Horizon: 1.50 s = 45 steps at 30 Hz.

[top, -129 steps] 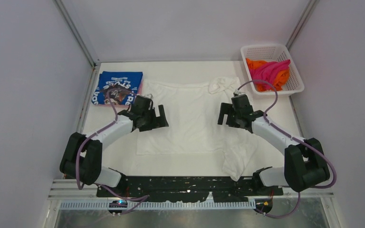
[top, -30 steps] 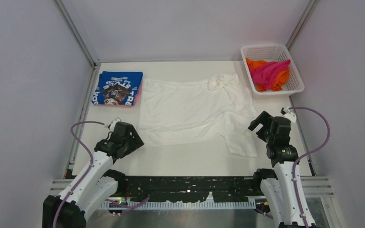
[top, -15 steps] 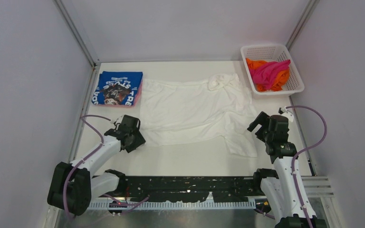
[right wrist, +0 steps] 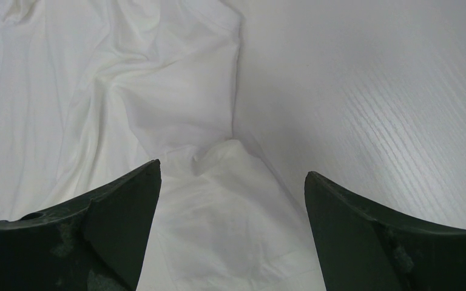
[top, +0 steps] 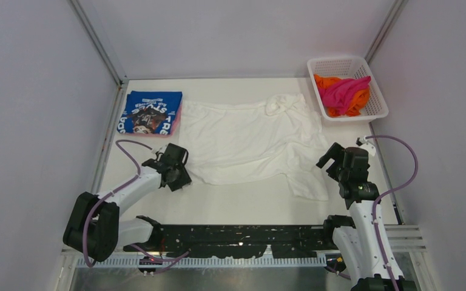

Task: Fold and stack the t-shirts
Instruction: Flatten out the tshirt

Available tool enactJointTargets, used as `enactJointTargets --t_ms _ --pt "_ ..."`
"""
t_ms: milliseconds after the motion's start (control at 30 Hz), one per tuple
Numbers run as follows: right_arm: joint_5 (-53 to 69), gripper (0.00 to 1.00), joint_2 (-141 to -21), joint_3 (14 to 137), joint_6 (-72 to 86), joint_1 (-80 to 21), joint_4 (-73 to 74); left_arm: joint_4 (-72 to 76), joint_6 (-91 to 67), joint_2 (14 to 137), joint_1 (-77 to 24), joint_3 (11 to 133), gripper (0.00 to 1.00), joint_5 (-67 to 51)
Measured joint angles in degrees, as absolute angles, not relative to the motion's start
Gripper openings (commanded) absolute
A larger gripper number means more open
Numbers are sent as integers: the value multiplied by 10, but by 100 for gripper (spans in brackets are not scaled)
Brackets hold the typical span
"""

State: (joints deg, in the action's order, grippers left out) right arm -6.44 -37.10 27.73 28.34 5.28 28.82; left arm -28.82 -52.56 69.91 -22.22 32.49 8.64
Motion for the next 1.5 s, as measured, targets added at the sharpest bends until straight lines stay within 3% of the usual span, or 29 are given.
enactJointTargets --t_ms 633,733,833,1200,1500 --pt "-76 95 -372 276 283 53 290 -385 -507 762 -292 381 44 113" --pt "-77 95 -371 274 284 53 290 -386 -505 764 -296 381 32 111" --pt "-79 95 -371 274 283 53 290 -385 -508 773 -301 385 0 104" --pt "-90 97 -364 273 284 53 294 -388 -500 783 -310 405 0 116" --pt "-43 97 -382 278 293 7 367 -368 -455 656 -140 393 0 180"
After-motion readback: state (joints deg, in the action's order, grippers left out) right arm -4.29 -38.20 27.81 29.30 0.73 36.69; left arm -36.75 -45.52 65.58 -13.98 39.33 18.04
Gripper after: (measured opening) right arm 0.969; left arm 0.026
